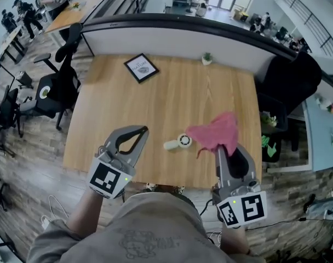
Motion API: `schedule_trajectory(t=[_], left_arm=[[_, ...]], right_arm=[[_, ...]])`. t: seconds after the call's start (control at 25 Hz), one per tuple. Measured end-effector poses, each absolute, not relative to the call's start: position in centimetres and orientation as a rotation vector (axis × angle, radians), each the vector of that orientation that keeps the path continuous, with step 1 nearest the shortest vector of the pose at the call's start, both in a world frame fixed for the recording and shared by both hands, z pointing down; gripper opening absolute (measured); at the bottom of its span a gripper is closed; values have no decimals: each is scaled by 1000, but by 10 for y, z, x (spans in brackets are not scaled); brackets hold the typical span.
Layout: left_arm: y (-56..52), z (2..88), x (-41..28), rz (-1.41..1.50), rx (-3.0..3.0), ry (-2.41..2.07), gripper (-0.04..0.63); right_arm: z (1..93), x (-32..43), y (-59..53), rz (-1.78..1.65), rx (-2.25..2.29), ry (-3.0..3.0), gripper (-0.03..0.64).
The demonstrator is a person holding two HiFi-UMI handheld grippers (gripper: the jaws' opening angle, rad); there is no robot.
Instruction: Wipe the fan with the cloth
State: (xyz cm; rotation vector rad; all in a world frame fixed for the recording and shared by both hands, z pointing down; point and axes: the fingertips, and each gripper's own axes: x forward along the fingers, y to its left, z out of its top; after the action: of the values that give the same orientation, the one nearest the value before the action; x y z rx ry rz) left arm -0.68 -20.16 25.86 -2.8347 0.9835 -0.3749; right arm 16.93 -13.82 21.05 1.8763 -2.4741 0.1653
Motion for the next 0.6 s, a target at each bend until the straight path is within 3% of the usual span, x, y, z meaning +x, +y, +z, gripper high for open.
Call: schedule_trajectory(t=[0.6], left_arm=[[-189, 258, -9, -409, -2785, 981, 2]], right_arm=[[212, 164, -138, 42, 1803, -2401, 84]])
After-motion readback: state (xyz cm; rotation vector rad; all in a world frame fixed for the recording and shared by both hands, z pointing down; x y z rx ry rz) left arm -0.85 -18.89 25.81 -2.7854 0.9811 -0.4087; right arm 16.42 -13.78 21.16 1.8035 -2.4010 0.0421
